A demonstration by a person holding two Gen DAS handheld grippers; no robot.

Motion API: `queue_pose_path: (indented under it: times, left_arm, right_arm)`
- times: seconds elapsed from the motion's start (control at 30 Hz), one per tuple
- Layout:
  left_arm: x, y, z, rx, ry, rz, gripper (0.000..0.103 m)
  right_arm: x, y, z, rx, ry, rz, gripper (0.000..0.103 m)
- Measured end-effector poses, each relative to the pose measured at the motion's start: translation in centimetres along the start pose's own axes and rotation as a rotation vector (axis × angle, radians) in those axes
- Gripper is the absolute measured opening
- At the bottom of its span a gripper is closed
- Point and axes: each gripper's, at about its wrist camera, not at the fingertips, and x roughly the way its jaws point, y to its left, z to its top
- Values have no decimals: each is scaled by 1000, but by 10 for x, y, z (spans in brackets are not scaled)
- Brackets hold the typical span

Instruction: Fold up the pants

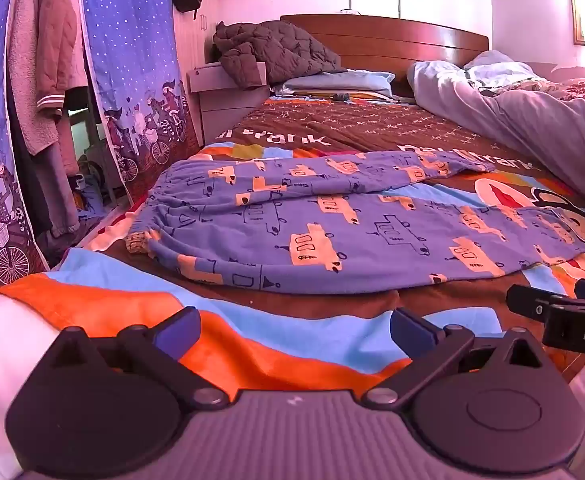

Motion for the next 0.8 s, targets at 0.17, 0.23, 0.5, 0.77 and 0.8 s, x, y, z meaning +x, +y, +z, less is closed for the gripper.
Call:
queue_pose_path:
  times: [0.17,0.23,0.5,0.77,0.8]
  left_arm:
    - [0,0,0,-4,-3,-3,103]
    - [0,0,0,-6,-3,-4,103]
    - [0,0,0,-8,-2,-6,103]
    - [0,0,0,-9,-2,-7,103]
    - [0,0,0,-9,-2,-7,103]
  right_arm:
    - [0,-1,0,3,1,1,102]
    - [0,-1,0,4,2,2,102]
    - [1,-2,0,7,4,4,102]
    - [1,-2,0,10,4,5,102]
    - [1,-2,0,11,4,5,102]
